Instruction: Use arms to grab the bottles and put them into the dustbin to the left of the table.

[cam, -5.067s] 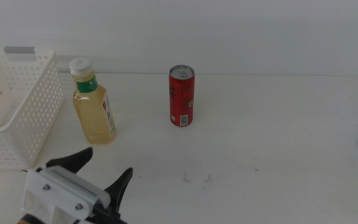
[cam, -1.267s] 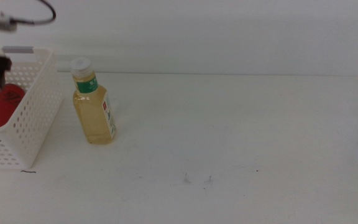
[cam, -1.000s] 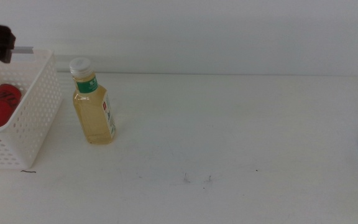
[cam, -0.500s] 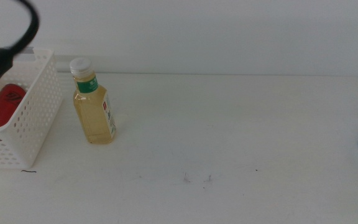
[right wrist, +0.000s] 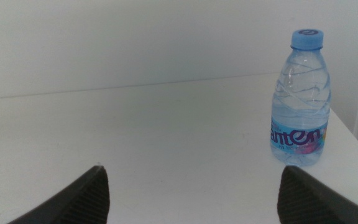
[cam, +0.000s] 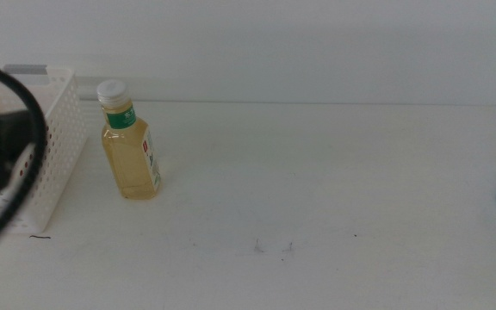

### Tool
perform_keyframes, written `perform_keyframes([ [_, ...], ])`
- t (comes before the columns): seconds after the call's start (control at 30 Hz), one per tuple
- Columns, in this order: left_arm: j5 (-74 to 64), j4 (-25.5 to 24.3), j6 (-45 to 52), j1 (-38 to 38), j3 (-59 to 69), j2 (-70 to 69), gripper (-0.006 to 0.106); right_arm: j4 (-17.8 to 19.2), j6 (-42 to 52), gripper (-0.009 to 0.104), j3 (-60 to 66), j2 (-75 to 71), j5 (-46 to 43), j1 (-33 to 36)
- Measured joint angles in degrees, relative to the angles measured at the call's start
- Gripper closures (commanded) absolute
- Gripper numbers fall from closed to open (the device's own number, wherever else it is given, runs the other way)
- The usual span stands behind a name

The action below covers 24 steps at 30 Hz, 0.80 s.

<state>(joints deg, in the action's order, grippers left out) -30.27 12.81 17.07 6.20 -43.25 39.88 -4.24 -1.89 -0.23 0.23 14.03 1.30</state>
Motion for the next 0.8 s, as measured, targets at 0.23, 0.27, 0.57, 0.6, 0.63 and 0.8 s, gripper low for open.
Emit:
perform_keyframes([
  [0.23, 21.6, 25.1, 18.3, 2.1, 18.8, 0.1, 0.007, 0.0, 0.0, 0.002, 0.0, 0.0, 0.0, 0.0],
  [0.27, 25.3, 28.3, 21.0, 3.6, 21.5, 0.5, 0.007, 0.0, 0.0, 0.002, 0.0, 0.0, 0.0, 0.0],
  [0.57, 57.7, 33.1, 21.6, 22.3, 30.3, 12.6, 0.007, 0.0, 0.0, 0.002, 0.0, 0.0, 0.0, 0.0],
  [0.6, 60.7, 33.0, 20.6, 23.5, 30.3, 15.3, 0.007, 0.0, 0.0, 0.002, 0.0, 0.0, 0.0, 0.0],
  [0.63, 62.8, 32.5, 19.3, 24.2, 30.3, 17.5, 0.007, 0.0, 0.0, 0.002, 0.0, 0.0, 0.0, 0.0],
  [0.8, 72.7, 24.6, 7.9, 25.2, 30.5, 30.6, 0.007, 0.0, 0.0, 0.002, 0.0, 0.0, 0.0, 0.0],
])
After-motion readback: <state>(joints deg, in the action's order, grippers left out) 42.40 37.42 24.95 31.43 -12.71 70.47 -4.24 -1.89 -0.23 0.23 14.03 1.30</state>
